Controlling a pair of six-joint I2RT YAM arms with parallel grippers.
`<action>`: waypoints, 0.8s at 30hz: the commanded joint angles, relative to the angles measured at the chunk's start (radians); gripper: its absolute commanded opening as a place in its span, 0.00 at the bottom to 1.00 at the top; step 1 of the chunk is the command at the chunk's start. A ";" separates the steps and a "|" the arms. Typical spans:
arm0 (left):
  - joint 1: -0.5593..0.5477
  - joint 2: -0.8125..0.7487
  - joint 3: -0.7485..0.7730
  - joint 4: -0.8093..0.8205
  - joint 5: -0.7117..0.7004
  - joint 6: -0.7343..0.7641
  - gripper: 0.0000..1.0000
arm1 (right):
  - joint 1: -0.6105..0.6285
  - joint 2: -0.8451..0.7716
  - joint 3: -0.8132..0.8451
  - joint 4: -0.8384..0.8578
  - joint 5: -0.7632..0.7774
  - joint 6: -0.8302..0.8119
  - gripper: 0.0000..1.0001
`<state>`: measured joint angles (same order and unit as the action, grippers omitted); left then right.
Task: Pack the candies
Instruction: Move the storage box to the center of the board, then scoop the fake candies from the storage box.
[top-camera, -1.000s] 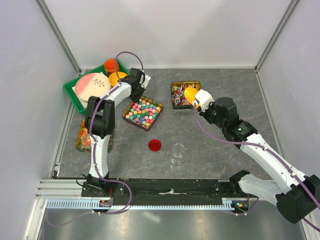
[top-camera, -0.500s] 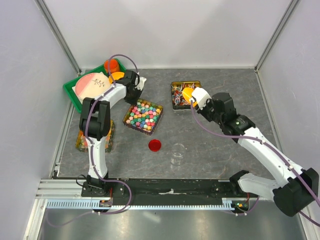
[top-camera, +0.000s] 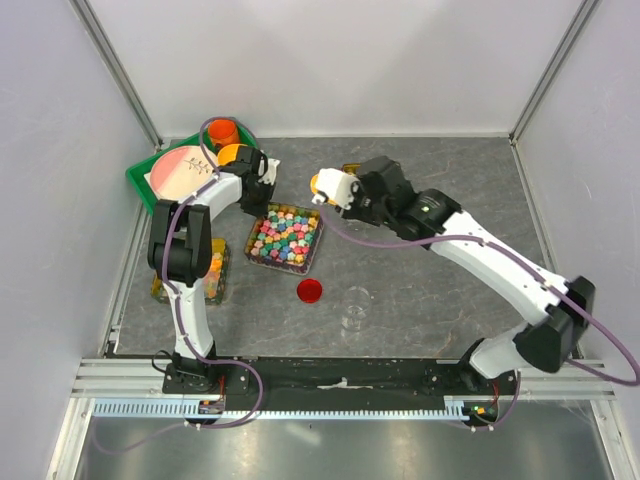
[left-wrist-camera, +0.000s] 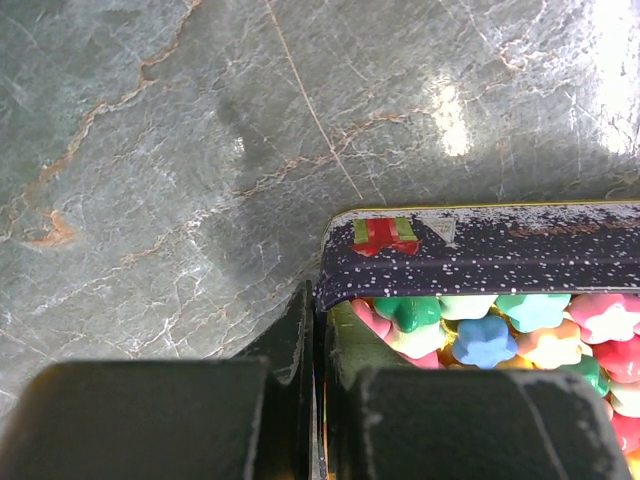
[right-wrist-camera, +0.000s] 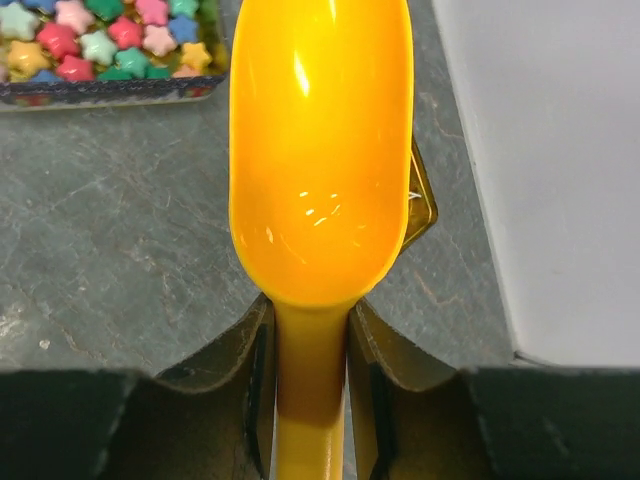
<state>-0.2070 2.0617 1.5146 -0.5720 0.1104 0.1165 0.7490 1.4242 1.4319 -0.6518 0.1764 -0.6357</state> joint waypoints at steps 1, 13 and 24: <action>0.004 -0.069 0.016 0.044 0.065 -0.107 0.02 | 0.058 0.131 0.177 -0.129 0.147 -0.080 0.00; 0.004 -0.179 -0.074 0.116 -0.107 -0.259 0.01 | 0.194 0.550 0.547 -0.275 0.432 -0.271 0.00; 0.008 -0.219 -0.166 0.204 -0.058 -0.284 0.02 | 0.240 0.699 0.665 -0.347 0.584 -0.395 0.00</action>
<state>-0.2039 1.8954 1.3521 -0.4572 -0.0212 -0.0944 0.9604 2.1040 2.0403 -0.9657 0.6506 -0.9771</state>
